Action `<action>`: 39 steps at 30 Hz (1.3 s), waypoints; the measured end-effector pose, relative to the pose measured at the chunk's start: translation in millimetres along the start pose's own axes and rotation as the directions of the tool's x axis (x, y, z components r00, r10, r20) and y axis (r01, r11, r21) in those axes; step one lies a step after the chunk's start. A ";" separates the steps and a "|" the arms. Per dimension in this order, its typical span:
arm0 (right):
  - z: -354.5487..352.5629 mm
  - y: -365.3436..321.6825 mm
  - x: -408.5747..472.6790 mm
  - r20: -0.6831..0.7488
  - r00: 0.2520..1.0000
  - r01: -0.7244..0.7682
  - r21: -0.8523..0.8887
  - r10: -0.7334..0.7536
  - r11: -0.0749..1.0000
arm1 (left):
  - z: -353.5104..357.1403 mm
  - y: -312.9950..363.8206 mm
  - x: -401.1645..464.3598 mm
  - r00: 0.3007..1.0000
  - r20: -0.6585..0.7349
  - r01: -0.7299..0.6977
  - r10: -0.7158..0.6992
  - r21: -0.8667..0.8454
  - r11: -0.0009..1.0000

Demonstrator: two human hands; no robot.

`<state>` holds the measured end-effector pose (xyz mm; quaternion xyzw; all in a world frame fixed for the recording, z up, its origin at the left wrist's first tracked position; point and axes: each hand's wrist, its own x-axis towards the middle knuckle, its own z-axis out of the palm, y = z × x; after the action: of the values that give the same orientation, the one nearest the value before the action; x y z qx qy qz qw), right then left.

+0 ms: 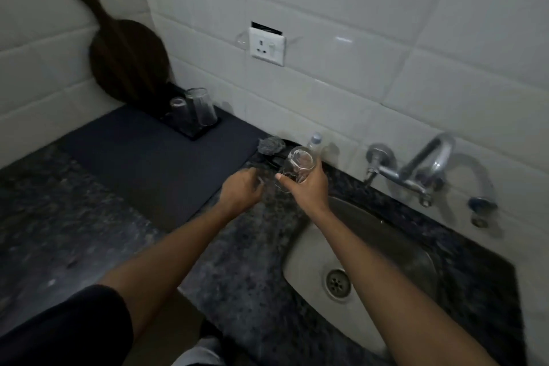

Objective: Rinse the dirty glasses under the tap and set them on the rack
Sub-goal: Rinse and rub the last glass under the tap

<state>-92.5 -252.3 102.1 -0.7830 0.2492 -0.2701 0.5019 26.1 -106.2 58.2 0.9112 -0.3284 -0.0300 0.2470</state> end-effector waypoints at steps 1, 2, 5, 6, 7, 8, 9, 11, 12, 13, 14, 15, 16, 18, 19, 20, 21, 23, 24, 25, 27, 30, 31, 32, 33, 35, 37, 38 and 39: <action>19.1 -5.0 10.1 0.032 0.999 0.015 0.009 -0.015 1.000 | -7.1 -17.9 3.7 0.999 -0.028 0.033 -0.033 0.013 0.999; 38.6 -9.2 20.6 0.060 0.998 0.034 0.018 -0.035 0.999 | -12.9 -36.5 7.8 0.996 -0.057 0.064 -0.063 0.022 0.998; 100.9 -16.0 54.0 0.114 0.993 0.038 0.018 -0.040 0.999 | -20.1 -99.9 24.4 0.985 -0.130 0.125 -0.114 0.077 0.989; 122.8 -17.9 65.5 0.126 0.991 0.036 0.009 -0.037 0.999 | -20.2 -122.6 30.8 0.983 -0.126 0.145 -0.131 0.112 0.983; 144.8 -19.3 76.9 0.137 0.990 0.043 -0.002 -0.042 0.999 | -19.6 -144.7 37.0 0.982 -0.105 0.171 -0.156 0.147 0.974; 166.8 -19.2 88.6 0.146 0.988 0.053 -0.022 -0.050 0.998 | -18.3 -166.6 43.2 0.980 -0.073 0.197 -0.187 0.175 0.965; 187.7 -19.5 99.6 0.161 0.985 0.068 -0.043 -0.060 0.997 | -17.1 -186.7 49.3 0.975 -0.039 0.220 -0.217 0.198 0.955; 225.2 -20.0 120.1 0.204 0.976 0.090 -0.075 -0.073 0.993 | -12.1 -220.2 62.3 0.966 0.011 0.249 -0.258 0.219 0.943; 242.4 -20.3 130.9 0.225 0.972 0.091 -0.083 -0.071 0.992 | -9.3 -233.6 69.8 0.962 0.032 0.259 -0.272 0.224 0.940; 257.0 -20.4 141.4 0.240 0.968 0.091 -0.088 -0.067 0.992 | -7.8 -243.2 77.0 0.959 0.048 0.261 -0.279 0.228 0.938; 270.4 -19.9 151.4 0.248 0.966 0.093 -0.095 -0.067 0.991 | -7.0 -251.2 84.1 0.957 0.062 0.261 -0.283 0.234 0.936; 283.4 -20.0 161.4 0.251 0.966 0.096 -0.102 -0.068 0.990 | -6.5 -258.9 91.0 0.954 0.077 0.264 -0.290 0.242 0.933; 295.5 -19.4 170.8 0.248 0.967 0.094 -0.115 -0.063 0.989 | -5.8 -266.0 97.7 0.950 0.093 0.268 -0.299 0.254 0.929; 315.1 -16.5 187.4 0.233 0.971 0.093 -0.144 -0.057 0.985 | -2.0 -277.7 108.2 0.941 0.132 0.269 -0.310 0.262 0.927; 323.7 -14.7 194.9 0.227 0.973 0.084 -0.152 -0.048 0.985 | 0.7 -281.9 111.2 0.937 0.155 0.270 -0.314 0.251 0.930; 331.6 -13.7 201.7 0.222 0.974 0.074 -0.152 -0.038 0.986 | 4.2 -284.9 112.2 0.935 0.169 0.267 -0.311 0.240 0.933; 339.5 -12.3 207.9 0.218 0.975 0.063 -0.147 -0.030 0.987 | 8.2 -287.3 111.5 0.940 0.164 0.259 -0.300 0.234 0.937; 353.5 -10.9 216.9 0.213 0.977 0.048 -0.137 -0.018 0.989 | 13.4 -289.1 107.3 0.954 0.125 0.236 -0.274 0.253 0.938; 359.4 -9.9 219.9 0.208 0.978 0.044 -0.140 -0.014 0.989 | 14.8 -289.4 106.0 0.957 0.110 0.230 -0.267 0.271 0.935; 364.8 -8.3 222.3 0.203 0.979 0.039 -0.146 -0.009 0.989 | 15.5 -289.3 105.9 0.960 0.098 0.227 -0.264 0.284 0.932; 374.0 -3.8 224.3 0.193 0.981 0.038 -0.155 -0.007 0.987 | 15.6 -288.5 107.6 0.960 0.091 0.226 -0.264 0.297 0.928; 385.5 1.3 224.6 0.173 0.985 0.035 -0.157 -0.008 0.987 | 15.9 -289.6 107.8 0.960 0.093 0.226 -0.264 0.299 0.927; 388.5 2.6 224.8 0.164 0.986 0.036 -0.160 -0.009 0.986 | 16.3 -289.9 107.3 0.960 0.091 0.226 -0.264 0.301 0.927; 390.7 3.0 224.5 0.157 0.988 0.037 -0.165 -0.011 0.986 | 16.4 -289.7 107.3 0.960 0.090 0.227 -0.265 0.302 0.926; 392.8 3.4 224.0 0.150 0.989 0.039 -0.173 -0.013 0.984 | 16.3 -289.4 107.3 0.960 0.091 0.228 -0.267 0.303 0.925; 396.6 4.2 221.8 0.142 0.989 0.054 -0.194 -0.026 0.979 | 16.2 -289.6 107.8 0.958 0.093 0.232 -0.270 0.301 0.925; 400.0 4.9 219.2 0.136 0.990 0.056 -0.216 -0.027 0.975 | 16.3 -289.9 107.9 0.958 0.094 0.232 -0.271 0.302 0.924; 401.2 4.9 218.1 0.130 0.991 0.053 -0.222 -0.024 0.974 | 16.6 -289.9 107.9 0.958 0.093 0.232 -0.271 0.301 0.925; 402.0 5.4 217.8 0.124 0.992 0.051 -0.223 -0.024 0.973 | 16.6 -289.9 107.9 0.958 0.094 0.231 -0.270 0.299 0.926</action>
<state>336.4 -136.6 -6.0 -0.8544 0.2329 -0.2017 0.4184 276.1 12.5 -80.9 0.9677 -0.2256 -0.0744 0.0846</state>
